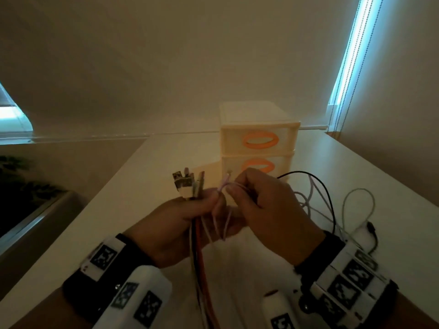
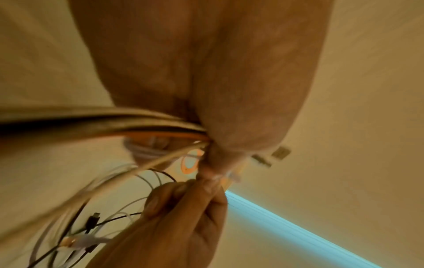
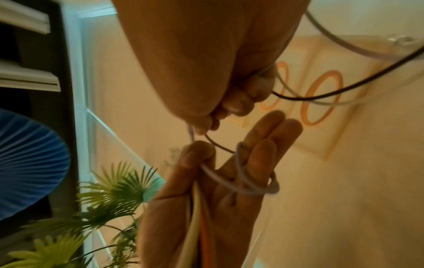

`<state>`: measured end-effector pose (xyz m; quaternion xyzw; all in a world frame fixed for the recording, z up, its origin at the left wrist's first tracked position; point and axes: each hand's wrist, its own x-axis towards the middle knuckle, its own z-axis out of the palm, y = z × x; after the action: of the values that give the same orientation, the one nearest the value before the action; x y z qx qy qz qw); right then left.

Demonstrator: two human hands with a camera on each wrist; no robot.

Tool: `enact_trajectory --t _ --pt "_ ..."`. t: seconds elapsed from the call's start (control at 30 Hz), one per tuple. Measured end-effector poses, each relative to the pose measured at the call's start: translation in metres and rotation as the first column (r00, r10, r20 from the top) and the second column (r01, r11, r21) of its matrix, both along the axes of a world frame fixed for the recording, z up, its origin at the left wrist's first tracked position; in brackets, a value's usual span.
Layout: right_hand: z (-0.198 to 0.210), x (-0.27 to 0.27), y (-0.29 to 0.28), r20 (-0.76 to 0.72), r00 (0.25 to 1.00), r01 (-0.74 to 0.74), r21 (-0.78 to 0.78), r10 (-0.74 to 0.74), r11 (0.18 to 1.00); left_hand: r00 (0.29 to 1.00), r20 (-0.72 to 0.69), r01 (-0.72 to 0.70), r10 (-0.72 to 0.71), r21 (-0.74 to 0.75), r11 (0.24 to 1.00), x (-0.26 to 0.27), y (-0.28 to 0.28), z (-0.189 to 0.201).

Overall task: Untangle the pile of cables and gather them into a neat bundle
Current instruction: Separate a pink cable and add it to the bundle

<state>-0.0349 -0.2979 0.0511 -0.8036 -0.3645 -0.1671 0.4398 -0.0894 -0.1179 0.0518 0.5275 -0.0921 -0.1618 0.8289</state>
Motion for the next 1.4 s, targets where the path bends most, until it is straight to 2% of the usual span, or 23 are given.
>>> enact_trajectory --t 0.07,0.13,0.2,0.27,0.33,0.37,0.53,0.63,0.7,0.77,0.83,0.87,0.93,1.0,1.07,1.1,1.17,1.2,1.27,1.33,1.4 --pt "-0.001 -0.004 0.001 0.081 0.987 -0.135 -0.063 0.14 0.989 0.984 0.013 -0.177 0.179 -0.112 0.978 0.006 0.002 0.002" --pt "-0.004 -0.003 -0.002 0.018 0.974 -0.221 -0.184 0.228 0.958 0.956 -0.016 -0.288 0.293 -0.236 0.928 0.012 0.007 0.005" --pt "-0.01 0.005 -0.007 -0.104 0.974 -0.224 -0.296 0.202 0.928 0.926 -0.075 -0.374 0.37 -0.32 0.871 0.017 0.011 0.005" --pt "-0.015 0.014 -0.013 -0.144 0.986 -0.128 -0.364 0.08 0.922 0.894 -0.135 -0.446 0.426 -0.333 0.831 0.02 0.012 0.001" --pt "-0.016 0.019 -0.016 -0.144 0.99 -0.047 -0.339 -0.003 0.94 0.882 -0.149 -0.471 0.447 -0.314 0.824 0.021 0.011 -0.002" --pt "-0.017 0.019 -0.016 -0.148 0.989 -0.051 -0.324 0.003 0.945 0.88 -0.145 -0.474 0.452 -0.31 0.824 0.021 0.012 -0.003" --pt "-0.013 0.004 -0.011 -0.266 0.938 -0.301 -0.298 0.224 0.906 0.879 -0.134 -0.475 0.457 -0.325 0.818 0.021 0.015 -0.002" --pt "-0.01 0.002 -0.015 -0.354 0.905 -0.346 -0.294 0.235 0.891 0.88 -0.155 -0.474 0.449 -0.335 0.814 0.02 0.016 -0.001" --pt "-0.01 0.006 -0.019 -0.361 0.917 -0.302 -0.345 0.172 0.888 0.883 -0.173 -0.469 0.436 -0.351 0.81 0.02 0.016 0.0" --pt "-0.009 0.011 -0.022 -0.327 0.944 -0.176 -0.4 0.04 0.9 0.88 -0.194 -0.475 0.434 -0.375 0.796 0.019 0.016 0.001" --pt "-0.01 0.016 -0.024 -0.256 0.965 -0.047 -0.403 -0.064 0.914 0.879 -0.209 -0.477 0.429 -0.41 0.778 0.019 0.016 0.003" --pt "-0.01 0.017 -0.024 -0.242 0.968 -0.031 -0.385 -0.069 0.922 0.876 -0.214 -0.482 0.432 -0.421 0.769 0.019 0.016 0.003" --pt "-0.011 0.015 -0.022 -0.307 0.951 -0.134 -0.353 0.021 0.926 0.866 -0.216 -0.499 0.451 -0.436 0.749 0.02 0.018 0.004" --pt "-0.012 0.008 -0.018 -0.46 0.873 -0.341 -0.335 0.163 0.878 0.858 -0.219 -0.51 0.464 -0.463 0.725 0.02 0.025 0.005" --pt "-0.01 0.003 -0.017 -0.565 0.799 -0.463 -0.361 0.206 0.81 0.866 -0.221 -0.495 0.448 -0.502 0.709 0.021 0.035 0.008" --pt "-0.01 0.004 -0.019 -0.565 0.807 -0.457 -0.411 0.174 0.789 0.873 -0.214 -0.482 0.438 -0.517 0.707 0.021 0.041 0.01" --pt "-0.008 0.009 -0.024 -0.467 0.883 -0.33 -0.533 0.055 0.779 0.885 -0.184 -0.456 0.428 -0.526 0.718 0.022 0.052 0.013" --pt "-0.008 0.014 -0.026 -0.395 0.918 -0.22 -0.56 -0.024 0.799 0.899 -0.16 -0.428 0.408 -0.522 0.738 0.023 0.056 0.014" --pt "-0.008 0.023 -0.029 -0.29 0.943 -0.002 -0.497 -0.164 0.868 0.954 -0.088 -0.293 0.286 -0.467 0.835 0.02 0.057 0.014" --pt "-0.007 0.028 -0.027 -0.24 0.942 0.131 -0.385 -0.237 0.913 0.993 -0.016 -0.118 0.118 -0.276 0.954 0.014 0.046 0.012" --pt "-0.006 0.026 -0.023 -0.187 0.943 0.213 -0.289 -0.274 0.933 1.0 -0.017 -0.001 0.001 0.001 1.0 0.007 0.027 0.008"
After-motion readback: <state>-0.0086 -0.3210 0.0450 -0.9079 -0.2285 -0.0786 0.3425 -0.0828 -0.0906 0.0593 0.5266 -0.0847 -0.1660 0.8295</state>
